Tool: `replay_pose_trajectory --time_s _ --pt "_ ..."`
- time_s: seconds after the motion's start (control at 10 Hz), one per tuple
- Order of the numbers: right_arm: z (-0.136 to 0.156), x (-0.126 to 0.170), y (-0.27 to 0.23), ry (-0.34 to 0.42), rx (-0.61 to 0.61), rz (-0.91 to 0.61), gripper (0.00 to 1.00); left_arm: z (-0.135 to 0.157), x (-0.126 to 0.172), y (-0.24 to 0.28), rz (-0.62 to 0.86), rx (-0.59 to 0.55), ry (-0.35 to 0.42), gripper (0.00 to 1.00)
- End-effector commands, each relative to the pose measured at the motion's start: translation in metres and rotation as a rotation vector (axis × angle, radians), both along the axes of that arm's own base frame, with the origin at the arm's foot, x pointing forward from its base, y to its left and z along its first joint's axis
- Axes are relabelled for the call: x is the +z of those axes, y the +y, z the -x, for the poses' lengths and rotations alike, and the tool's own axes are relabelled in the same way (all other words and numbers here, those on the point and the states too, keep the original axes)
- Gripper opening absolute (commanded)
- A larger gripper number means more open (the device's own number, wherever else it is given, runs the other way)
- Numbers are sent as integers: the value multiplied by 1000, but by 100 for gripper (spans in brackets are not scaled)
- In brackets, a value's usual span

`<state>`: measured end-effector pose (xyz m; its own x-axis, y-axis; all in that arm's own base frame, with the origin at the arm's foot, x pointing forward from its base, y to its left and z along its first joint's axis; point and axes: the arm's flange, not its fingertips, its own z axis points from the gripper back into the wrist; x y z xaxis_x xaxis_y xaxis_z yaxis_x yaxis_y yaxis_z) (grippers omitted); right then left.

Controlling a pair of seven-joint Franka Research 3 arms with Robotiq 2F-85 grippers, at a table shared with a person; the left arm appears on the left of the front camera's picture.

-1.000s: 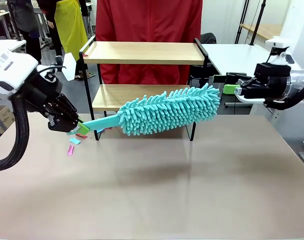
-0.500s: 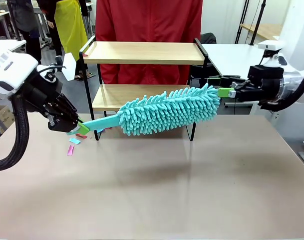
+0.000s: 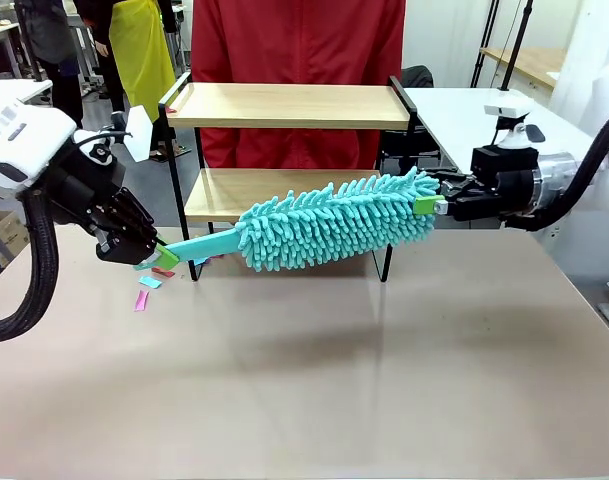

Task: Clean the shelf.
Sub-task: Hand the Duster back to the human.

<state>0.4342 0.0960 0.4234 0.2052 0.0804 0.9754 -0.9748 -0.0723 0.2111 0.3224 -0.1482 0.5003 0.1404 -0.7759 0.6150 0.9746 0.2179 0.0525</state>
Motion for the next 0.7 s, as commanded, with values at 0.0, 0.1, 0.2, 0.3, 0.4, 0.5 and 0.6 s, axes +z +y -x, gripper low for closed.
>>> replay_pose_trajectory --time_s 0.0,0.1,0.2,0.3,0.4,0.5,0.6 --pt "-7 -2 6 -15 23 34 100 2 3 0 14 8 9 13" --pt "-8 -4 11 -10 31 38 100 2 3 0 14 8 9 13" --pt "-7 -4 16 -10 42 44 100 2 3 0 14 8 9 13" --pt "-7 -4 22 -11 53 49 100 2 3 0 14 8 9 13" --pt "-7 -4 28 -13 64 56 100 2 3 0 14 8 9 13" --pt "-7 -4 33 -13 73 63 100 2 3 0 14 8 9 13" --pt "-7 -5 36 -11 82 68 100 2 3 0 14 8 9 13"
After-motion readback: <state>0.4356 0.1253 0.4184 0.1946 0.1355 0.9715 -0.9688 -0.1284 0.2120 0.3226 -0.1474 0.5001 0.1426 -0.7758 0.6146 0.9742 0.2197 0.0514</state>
